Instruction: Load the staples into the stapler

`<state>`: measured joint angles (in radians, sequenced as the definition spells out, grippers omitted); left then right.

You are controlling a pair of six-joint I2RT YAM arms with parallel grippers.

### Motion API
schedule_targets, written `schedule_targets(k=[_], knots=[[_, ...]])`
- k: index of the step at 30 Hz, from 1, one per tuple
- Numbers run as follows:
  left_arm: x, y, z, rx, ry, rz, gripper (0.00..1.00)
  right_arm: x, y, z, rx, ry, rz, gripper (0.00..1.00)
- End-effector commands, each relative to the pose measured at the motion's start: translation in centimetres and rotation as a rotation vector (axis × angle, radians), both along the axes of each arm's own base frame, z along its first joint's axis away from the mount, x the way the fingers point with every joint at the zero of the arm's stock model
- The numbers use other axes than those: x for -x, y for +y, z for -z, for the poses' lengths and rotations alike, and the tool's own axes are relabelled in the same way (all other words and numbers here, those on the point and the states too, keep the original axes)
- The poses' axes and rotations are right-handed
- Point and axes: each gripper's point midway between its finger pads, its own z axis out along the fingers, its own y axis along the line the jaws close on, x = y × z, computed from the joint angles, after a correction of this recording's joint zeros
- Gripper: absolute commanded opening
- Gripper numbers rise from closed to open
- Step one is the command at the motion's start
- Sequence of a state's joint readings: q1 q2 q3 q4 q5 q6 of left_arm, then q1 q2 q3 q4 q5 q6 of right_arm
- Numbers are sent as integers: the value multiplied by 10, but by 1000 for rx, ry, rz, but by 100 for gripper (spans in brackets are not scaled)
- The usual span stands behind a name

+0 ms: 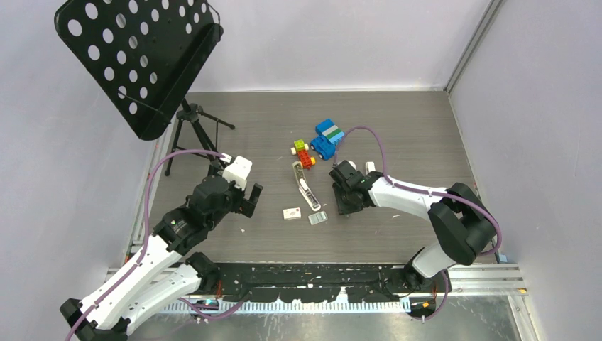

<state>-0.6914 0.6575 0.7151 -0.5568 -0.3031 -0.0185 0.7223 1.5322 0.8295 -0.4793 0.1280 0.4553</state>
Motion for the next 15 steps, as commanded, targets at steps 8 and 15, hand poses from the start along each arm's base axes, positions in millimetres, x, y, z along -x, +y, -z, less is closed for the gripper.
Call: schedule_targets(k=[8, 15], knots=[[-4, -3, -7, 25, -26, 2, 100, 3, 5, -4, -10, 40, 5, 41], [-4, -4, -6, 25, -25, 3, 100, 2, 11, -12, -38, 38, -11, 41]])
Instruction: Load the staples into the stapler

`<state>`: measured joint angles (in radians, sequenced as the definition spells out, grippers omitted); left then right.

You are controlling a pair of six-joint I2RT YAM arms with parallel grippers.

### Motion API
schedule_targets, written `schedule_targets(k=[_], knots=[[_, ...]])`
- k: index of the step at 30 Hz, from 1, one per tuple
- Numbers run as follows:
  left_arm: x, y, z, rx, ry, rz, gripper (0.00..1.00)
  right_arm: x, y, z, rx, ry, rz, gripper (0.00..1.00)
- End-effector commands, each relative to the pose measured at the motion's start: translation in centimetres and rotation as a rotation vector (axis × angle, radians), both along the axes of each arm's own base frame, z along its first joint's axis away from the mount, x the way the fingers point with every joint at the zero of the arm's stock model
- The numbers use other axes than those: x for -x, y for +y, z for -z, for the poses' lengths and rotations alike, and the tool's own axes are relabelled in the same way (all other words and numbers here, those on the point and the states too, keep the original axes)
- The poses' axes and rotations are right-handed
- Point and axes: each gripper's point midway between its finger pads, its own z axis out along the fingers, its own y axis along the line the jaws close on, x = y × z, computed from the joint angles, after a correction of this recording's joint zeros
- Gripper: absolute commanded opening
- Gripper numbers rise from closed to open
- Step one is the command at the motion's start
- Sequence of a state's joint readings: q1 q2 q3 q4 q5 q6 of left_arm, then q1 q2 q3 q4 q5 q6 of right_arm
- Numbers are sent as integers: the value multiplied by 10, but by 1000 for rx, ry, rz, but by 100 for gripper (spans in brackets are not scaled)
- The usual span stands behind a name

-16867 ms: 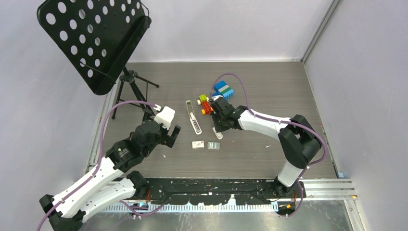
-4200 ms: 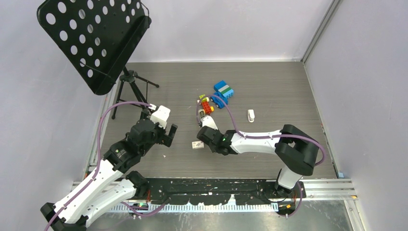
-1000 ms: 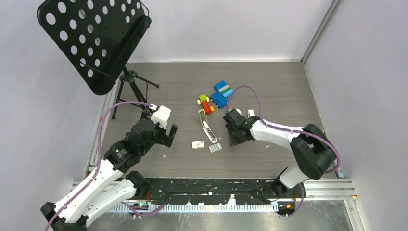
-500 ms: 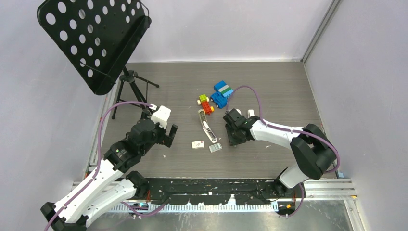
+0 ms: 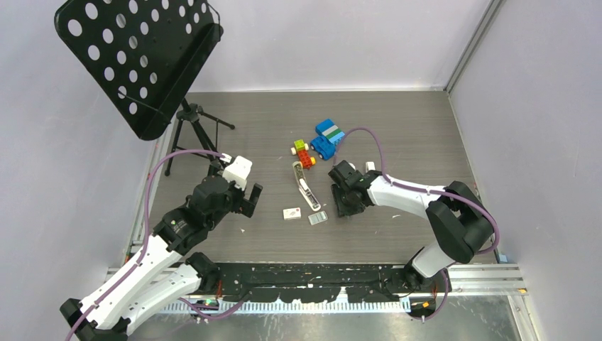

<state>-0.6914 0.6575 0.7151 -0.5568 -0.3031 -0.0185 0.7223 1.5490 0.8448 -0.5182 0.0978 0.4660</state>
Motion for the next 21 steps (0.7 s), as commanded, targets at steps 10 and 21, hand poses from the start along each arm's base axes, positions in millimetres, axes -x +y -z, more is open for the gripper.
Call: schedule_targets(k=[10, 21], knots=[[-4, -5, -7, 27, -24, 9, 100, -6, 21, -29, -41, -40, -38, 40], [-4, -6, -7, 30, -23, 12, 100, 3, 42, -21, 23, -36, -112, 40]])
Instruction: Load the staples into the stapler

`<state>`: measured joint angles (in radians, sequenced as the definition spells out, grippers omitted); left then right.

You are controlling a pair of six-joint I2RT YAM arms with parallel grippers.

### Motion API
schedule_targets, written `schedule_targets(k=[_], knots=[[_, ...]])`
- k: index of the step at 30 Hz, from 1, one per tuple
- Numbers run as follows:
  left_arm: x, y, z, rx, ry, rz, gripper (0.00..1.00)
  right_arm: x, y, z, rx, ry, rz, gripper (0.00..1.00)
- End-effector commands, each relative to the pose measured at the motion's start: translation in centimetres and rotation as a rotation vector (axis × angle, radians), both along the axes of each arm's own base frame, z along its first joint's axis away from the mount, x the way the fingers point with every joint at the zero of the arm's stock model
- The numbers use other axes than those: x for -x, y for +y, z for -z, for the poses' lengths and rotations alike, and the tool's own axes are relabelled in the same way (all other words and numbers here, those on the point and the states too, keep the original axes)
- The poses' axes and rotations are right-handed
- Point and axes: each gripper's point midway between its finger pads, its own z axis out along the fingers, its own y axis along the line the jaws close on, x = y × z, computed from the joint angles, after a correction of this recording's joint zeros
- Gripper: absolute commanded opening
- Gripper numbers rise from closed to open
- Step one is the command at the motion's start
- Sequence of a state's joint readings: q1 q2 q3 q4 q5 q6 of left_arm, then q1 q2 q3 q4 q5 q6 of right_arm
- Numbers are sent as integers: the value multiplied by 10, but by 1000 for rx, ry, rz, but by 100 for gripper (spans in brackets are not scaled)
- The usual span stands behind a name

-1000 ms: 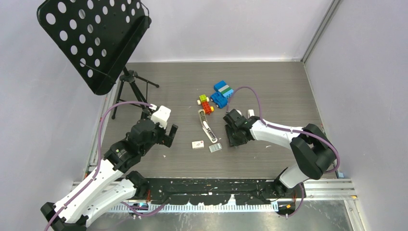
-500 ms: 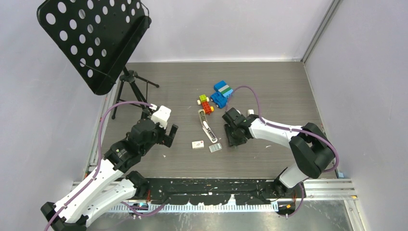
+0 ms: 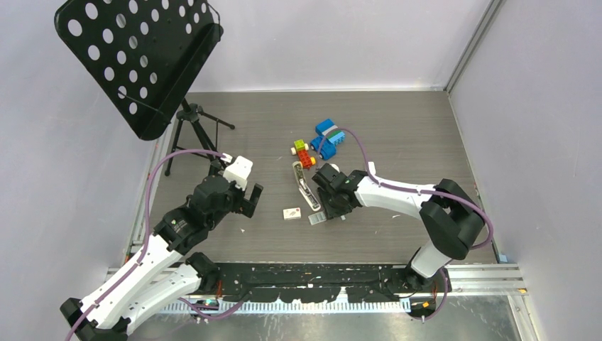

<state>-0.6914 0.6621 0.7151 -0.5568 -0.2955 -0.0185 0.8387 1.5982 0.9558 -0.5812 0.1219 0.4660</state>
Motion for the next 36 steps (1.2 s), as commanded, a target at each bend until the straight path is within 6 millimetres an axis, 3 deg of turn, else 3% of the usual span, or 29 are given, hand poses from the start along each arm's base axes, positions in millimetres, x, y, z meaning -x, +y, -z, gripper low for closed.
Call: schedule_targets(k=[1, 7, 11, 15, 28, 36], knots=[[-4, -4, -8, 30, -29, 5, 100, -5, 7, -9, 2, -23, -5, 40], [-4, -4, -9, 32, -31, 6, 100, -10, -5, -26, 31, -77, 0, 43], [-3, -4, -9, 33, -32, 6, 100, -15, -20, -27, 63, -73, 22, 45], [-3, -3, -9, 33, -33, 5, 100, -17, -26, -21, 63, -42, 25, 45], [-3, -4, -9, 35, -33, 7, 100, -19, -17, 1, 46, 42, -4, 44], [-2, -4, -10, 37, -35, 8, 100, -19, -20, 15, 44, 77, -1, 37]])
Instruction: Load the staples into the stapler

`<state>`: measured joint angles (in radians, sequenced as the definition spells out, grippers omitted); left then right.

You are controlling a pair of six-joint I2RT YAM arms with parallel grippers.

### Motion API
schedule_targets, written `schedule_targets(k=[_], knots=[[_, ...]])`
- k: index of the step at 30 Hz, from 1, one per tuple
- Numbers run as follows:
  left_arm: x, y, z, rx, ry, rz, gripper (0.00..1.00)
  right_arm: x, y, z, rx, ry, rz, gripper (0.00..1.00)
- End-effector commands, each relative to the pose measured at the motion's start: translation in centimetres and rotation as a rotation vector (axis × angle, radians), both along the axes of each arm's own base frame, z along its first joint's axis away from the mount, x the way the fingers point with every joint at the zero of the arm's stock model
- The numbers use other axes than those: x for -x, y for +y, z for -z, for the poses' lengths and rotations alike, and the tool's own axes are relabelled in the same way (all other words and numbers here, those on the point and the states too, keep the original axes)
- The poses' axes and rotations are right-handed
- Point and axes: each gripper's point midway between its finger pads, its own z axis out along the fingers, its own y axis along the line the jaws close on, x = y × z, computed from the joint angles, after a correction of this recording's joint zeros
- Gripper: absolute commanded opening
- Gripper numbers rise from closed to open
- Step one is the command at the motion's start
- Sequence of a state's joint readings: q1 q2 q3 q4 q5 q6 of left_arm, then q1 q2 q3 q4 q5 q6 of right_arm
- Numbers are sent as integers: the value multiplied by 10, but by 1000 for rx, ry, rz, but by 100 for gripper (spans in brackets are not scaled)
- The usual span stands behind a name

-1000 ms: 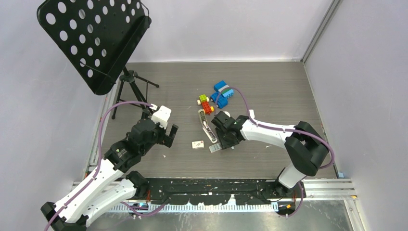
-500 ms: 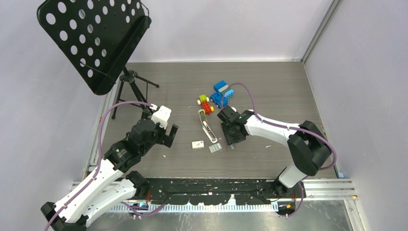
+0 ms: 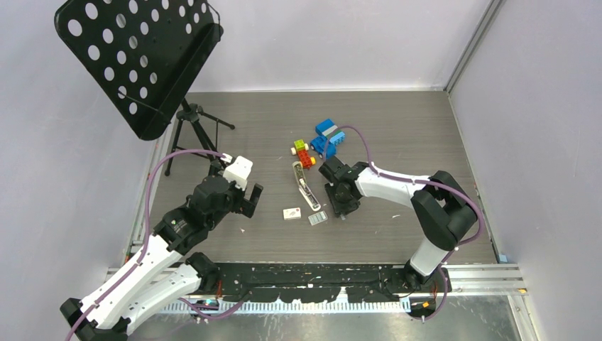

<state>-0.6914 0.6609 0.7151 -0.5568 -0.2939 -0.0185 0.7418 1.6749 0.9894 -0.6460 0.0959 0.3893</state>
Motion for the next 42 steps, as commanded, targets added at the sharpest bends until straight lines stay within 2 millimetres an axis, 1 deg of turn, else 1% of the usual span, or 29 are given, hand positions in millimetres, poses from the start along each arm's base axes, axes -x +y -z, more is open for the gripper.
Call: schedule_targets(k=[1, 6, 10, 14, 18, 22, 26, 34, 37, 42], knots=[[-3, -3, -9, 35, -34, 6, 100, -8, 9, 2, -36, -3, -15, 36], [-3, -4, -9, 35, -33, 8, 100, -8, 8, 10, -33, 19, -13, 30], [-3, -4, -9, 34, -32, 8, 100, -7, 7, 10, -32, 22, -14, 23], [-3, -4, -8, 34, -30, 9, 100, -7, 7, 7, -37, 7, -18, 19], [-3, -5, -8, 33, -28, 11, 100, -12, 7, -7, -58, -39, -25, 17], [-3, -5, -8, 33, -27, 13, 100, -18, 12, -26, -100, -102, -37, 16], [-3, -5, -8, 33, -28, 12, 100, -25, 24, -46, -161, -170, -64, 16], [-3, -7, -7, 34, -24, 17, 100, -44, 58, -81, -311, -319, -134, 15], [-3, -7, -6, 28, -15, 18, 100, -52, 67, -89, -339, -369, -157, 15], [-3, -9, -8, 34, -13, 29, 99, -63, 76, -90, -338, -426, -196, 15]])
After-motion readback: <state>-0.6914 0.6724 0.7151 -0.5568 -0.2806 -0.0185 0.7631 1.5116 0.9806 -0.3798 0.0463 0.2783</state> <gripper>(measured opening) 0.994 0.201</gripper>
